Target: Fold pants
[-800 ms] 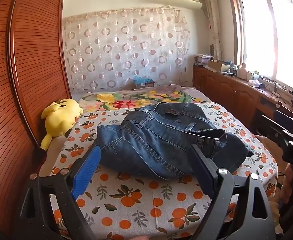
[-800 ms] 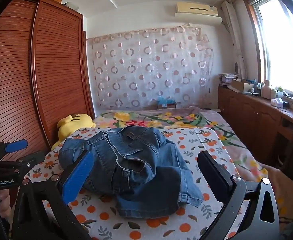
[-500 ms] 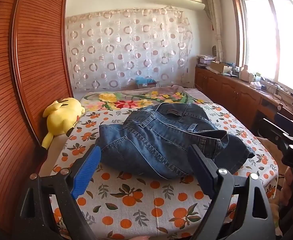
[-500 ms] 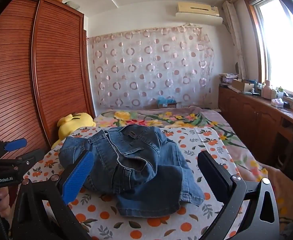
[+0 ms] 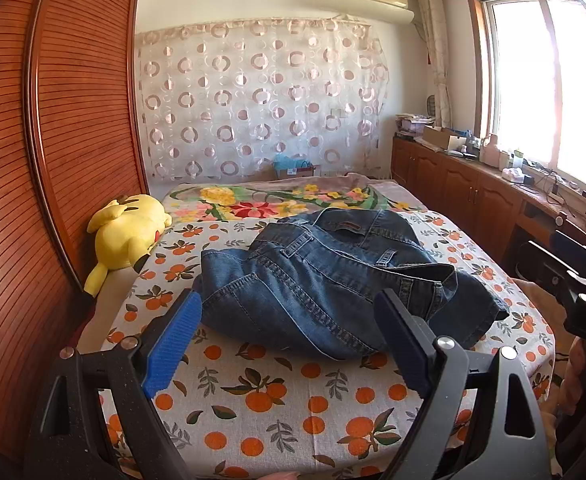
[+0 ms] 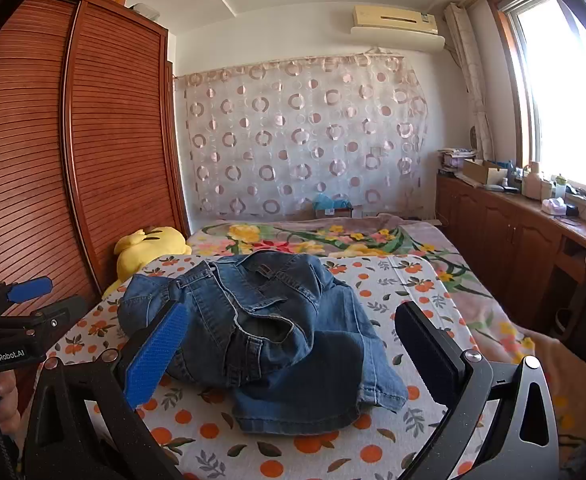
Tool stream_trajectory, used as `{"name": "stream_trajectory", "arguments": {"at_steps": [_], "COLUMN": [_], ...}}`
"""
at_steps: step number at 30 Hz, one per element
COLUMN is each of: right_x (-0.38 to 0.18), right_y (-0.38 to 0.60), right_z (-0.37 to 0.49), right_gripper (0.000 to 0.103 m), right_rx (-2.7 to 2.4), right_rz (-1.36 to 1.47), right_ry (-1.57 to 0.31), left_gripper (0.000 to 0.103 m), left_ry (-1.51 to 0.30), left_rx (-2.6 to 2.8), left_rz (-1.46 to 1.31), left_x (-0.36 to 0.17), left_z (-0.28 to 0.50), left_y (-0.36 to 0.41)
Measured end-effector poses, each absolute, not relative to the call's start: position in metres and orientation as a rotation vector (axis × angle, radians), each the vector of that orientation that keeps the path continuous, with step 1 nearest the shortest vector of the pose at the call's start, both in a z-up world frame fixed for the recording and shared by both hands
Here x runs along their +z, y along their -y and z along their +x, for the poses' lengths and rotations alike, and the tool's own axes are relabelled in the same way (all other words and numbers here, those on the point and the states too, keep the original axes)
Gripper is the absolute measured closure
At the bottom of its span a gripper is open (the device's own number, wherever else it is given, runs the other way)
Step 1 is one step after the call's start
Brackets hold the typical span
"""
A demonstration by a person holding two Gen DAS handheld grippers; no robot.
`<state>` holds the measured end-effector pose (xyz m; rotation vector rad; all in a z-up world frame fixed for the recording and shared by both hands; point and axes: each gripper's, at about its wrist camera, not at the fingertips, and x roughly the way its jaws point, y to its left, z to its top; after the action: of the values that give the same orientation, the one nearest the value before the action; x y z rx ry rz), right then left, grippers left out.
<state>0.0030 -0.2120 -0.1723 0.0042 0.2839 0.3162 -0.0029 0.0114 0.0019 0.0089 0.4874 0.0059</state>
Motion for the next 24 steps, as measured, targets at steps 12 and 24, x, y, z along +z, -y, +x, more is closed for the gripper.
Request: {"name": "stream_trajectory", "arguments": {"at_steps": [12,24], "right_x": [-0.1711,-0.1729], "right_y": [0.2127,0.2144], "right_z": [0.0014,0.0018], "right_gripper": [0.000,0.000], "right_rx": [0.318,0.318], "right_rz": [0.011,0.015], "right_ry": [-0.279,-0.274], "left_gripper": [0.015,0.015], "left_ry": [-0.486,-0.482], "left_rx": [0.010,0.010], "left_rz": [0.007,0.004], "left_x": [0.0029,0.0024], "left_z": [-0.0038,-0.0042], "left_y": [-0.0133,-0.0126]}}
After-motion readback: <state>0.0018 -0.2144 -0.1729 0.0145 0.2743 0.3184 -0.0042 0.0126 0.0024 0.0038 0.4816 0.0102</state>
